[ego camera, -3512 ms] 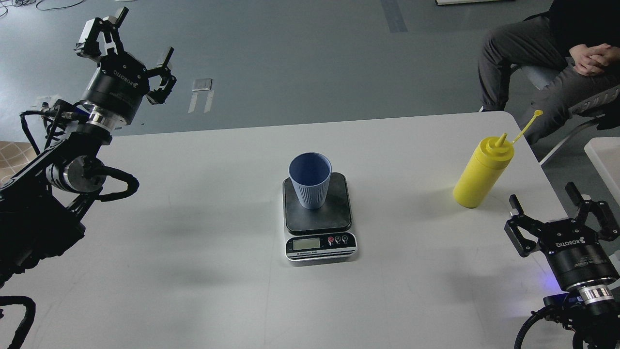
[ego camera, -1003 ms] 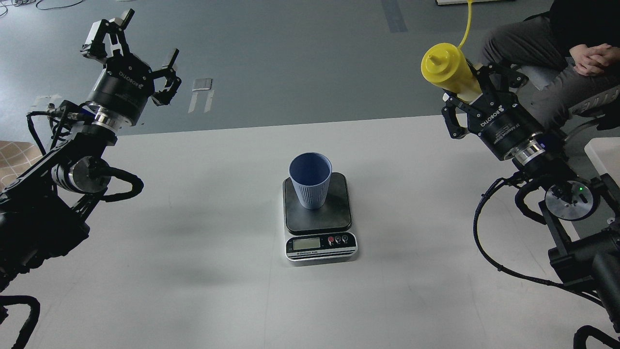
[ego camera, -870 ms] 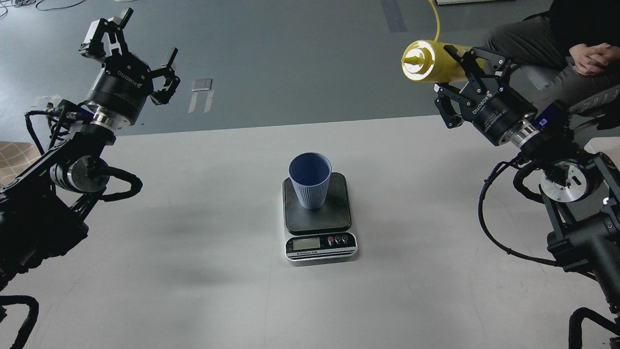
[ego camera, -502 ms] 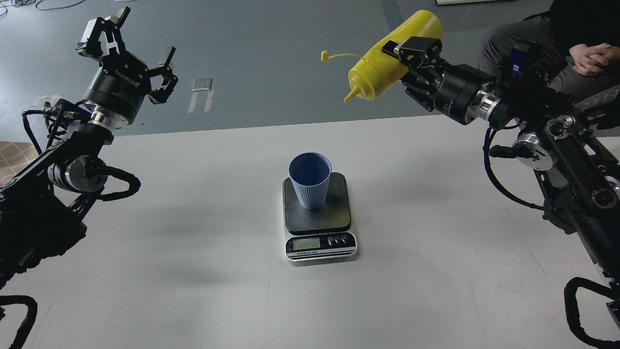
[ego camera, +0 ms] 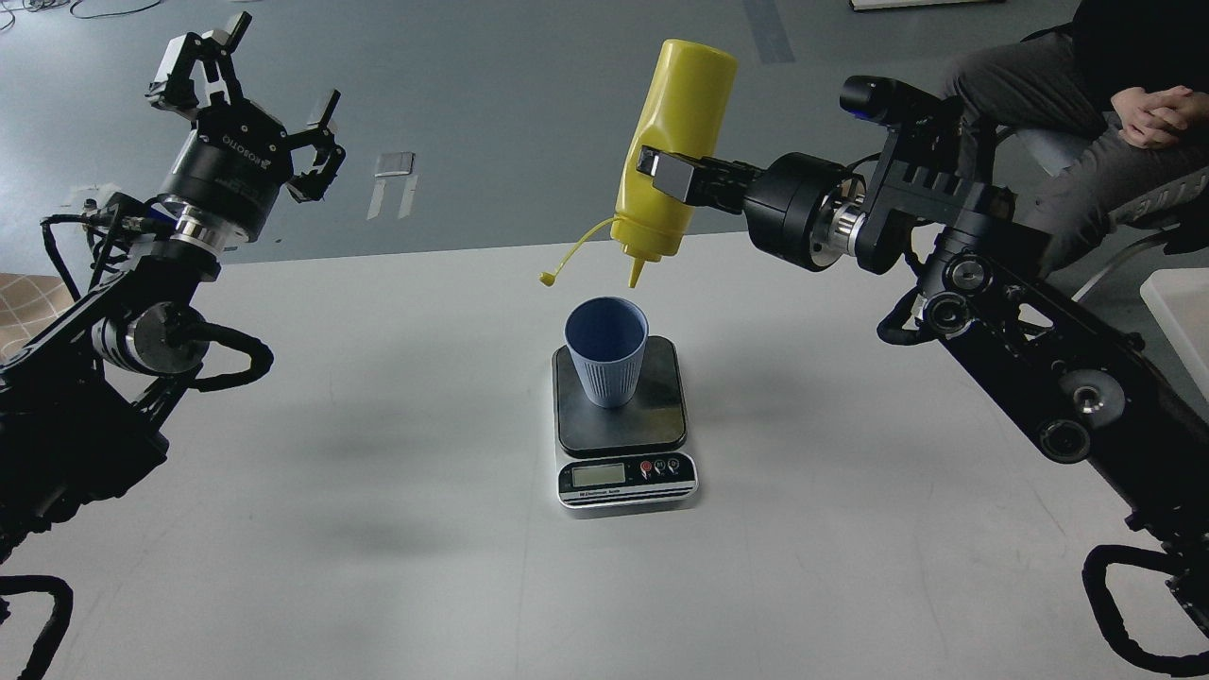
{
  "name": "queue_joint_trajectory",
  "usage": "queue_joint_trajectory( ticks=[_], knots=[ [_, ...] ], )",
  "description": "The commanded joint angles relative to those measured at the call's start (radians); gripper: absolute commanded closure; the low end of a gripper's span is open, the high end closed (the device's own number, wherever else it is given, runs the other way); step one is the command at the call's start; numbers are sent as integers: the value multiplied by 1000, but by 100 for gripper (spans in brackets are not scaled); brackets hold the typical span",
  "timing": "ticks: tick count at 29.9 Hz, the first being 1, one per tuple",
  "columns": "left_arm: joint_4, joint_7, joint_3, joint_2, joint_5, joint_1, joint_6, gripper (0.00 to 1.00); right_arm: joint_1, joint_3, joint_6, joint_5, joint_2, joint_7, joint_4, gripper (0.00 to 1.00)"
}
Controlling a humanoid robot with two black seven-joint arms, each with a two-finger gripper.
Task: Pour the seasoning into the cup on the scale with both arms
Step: 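Lift the yellow bottle and tip it nozzle-down over the blue cup, then hold the inverted bottle over the cup to pour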
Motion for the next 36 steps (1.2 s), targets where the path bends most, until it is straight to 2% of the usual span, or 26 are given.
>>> queue_joint_trajectory(
  ticks=[1,5,13,17,22,26,27,30,36],
  knots=[
    [-1,0,0,0,0,0,0,2,-1,-24,0,-76,13,1,10,70],
    [-1,0,0,0,0,0,0,2,-4,-53,-2,-167,19,3,19,70],
    [-1,0,-2,2,0,0,0,2,-4,-56,-3,-185,62,7,19,71],
    [1,0,-2,2,1,0,0,2,-12,-58,-5,-197,75,12,18,81],
    [-1,0,-2,2,0,0,0,2,-15,-56,-11,-252,76,7,13,81],
    [-1,0,-2,3,1,0,0,2,-19,-56,-13,-269,79,11,15,90],
    [1,0,-2,3,0,1,0,2,-19,-56,-16,-272,85,11,12,96],
    [1,0,-2,3,0,0,0,2,-19,-56,-16,-283,93,11,10,100],
    [-1,0,-3,5,0,0,0,2,-24,-56,-16,-303,99,8,10,100]
  ],
)
